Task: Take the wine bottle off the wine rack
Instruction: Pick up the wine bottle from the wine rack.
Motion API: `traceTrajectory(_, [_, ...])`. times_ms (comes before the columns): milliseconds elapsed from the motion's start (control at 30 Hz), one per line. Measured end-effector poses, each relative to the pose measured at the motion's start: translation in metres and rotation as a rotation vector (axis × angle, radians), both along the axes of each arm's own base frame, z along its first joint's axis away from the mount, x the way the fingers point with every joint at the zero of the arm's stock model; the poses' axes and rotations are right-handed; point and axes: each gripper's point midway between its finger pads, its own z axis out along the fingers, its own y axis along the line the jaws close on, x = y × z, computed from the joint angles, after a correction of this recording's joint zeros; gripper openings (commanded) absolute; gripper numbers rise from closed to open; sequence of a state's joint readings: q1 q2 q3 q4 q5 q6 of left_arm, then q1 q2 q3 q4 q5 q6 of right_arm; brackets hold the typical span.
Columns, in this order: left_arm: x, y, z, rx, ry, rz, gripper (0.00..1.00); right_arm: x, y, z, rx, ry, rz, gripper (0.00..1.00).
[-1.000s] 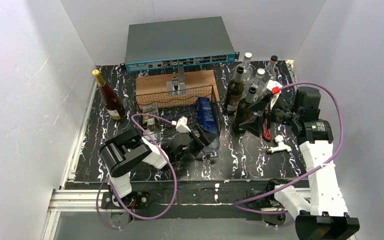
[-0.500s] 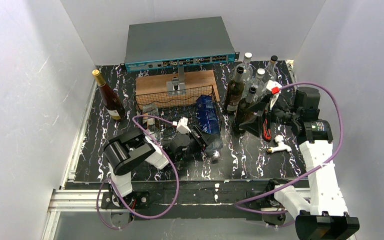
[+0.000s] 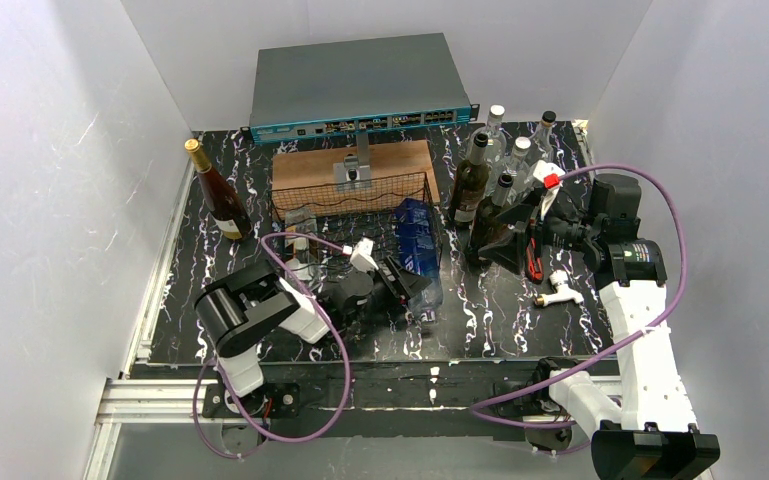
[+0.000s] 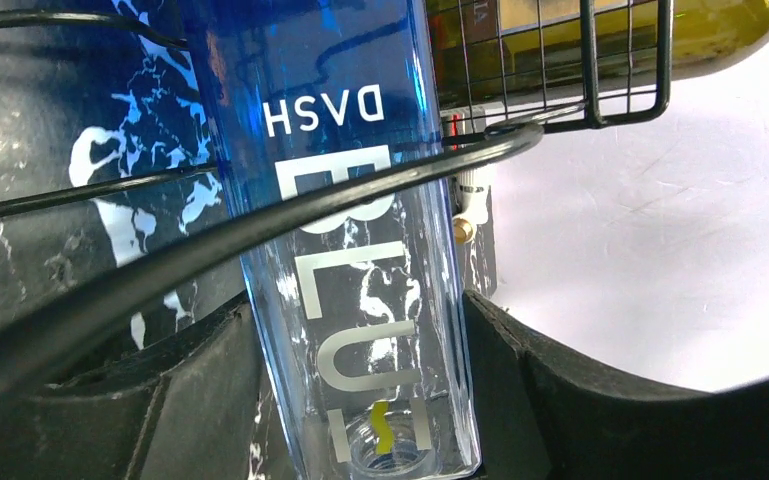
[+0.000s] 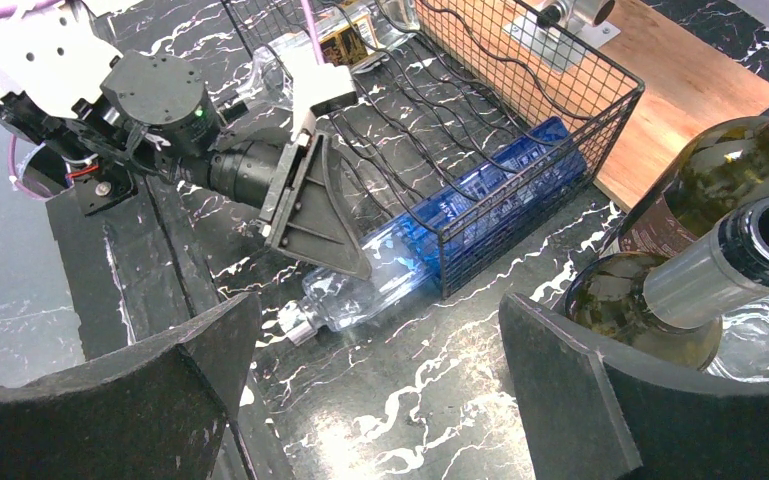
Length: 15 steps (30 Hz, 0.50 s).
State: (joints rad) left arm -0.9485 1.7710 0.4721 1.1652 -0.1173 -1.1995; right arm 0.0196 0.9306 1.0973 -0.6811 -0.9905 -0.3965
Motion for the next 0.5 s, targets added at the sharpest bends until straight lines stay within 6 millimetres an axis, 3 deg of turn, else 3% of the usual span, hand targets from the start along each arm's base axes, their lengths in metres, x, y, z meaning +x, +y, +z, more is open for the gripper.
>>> traceTrajectory(500, [-0.032, 0.022, 0.006, -0.024, 0.039, -0.024, 0.0, 0.0, 0.0, 0.0, -0.001, -0.001, 0.0, 0.99])
